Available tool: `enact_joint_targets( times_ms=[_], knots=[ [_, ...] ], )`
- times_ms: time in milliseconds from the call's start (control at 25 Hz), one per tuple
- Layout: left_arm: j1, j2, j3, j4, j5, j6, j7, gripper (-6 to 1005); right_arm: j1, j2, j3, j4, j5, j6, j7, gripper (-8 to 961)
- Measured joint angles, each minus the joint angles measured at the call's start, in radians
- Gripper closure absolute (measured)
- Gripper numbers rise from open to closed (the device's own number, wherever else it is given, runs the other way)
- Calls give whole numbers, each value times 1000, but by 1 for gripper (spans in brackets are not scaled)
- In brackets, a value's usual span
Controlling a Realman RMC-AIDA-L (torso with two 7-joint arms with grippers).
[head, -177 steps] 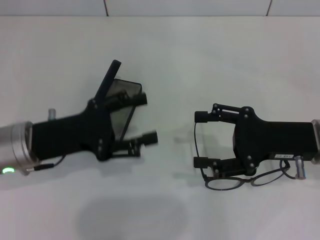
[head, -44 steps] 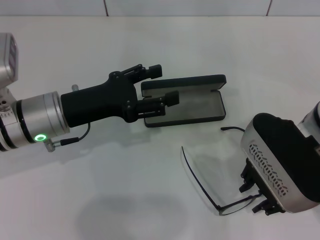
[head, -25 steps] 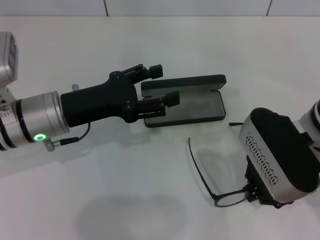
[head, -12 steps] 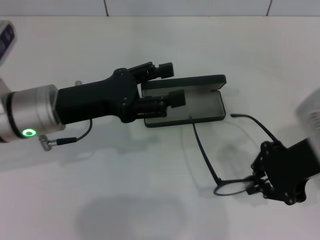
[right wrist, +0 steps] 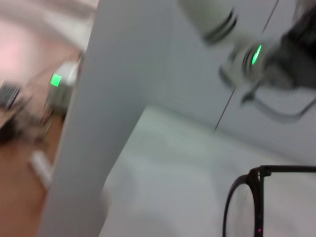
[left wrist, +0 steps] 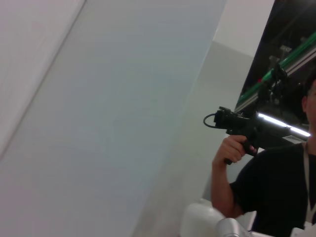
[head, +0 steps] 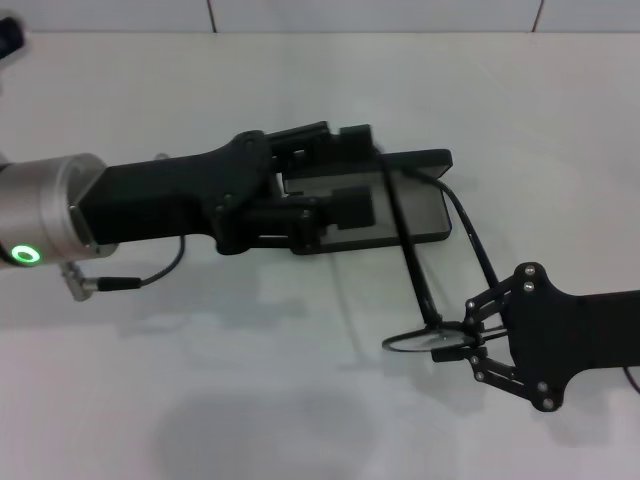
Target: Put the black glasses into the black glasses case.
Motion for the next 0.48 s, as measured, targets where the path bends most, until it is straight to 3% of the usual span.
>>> enact_joint_targets(
  times_ms=[160, 480],
  knots=[
    [-59, -2, 3, -40, 56, -4, -60, 126, 10, 0, 1, 148, 149, 0, -170, 838],
    [-141, -13, 3, -95, 171, -47, -129, 128, 18, 3, -2, 171, 180, 21, -210, 838]
  ],
)
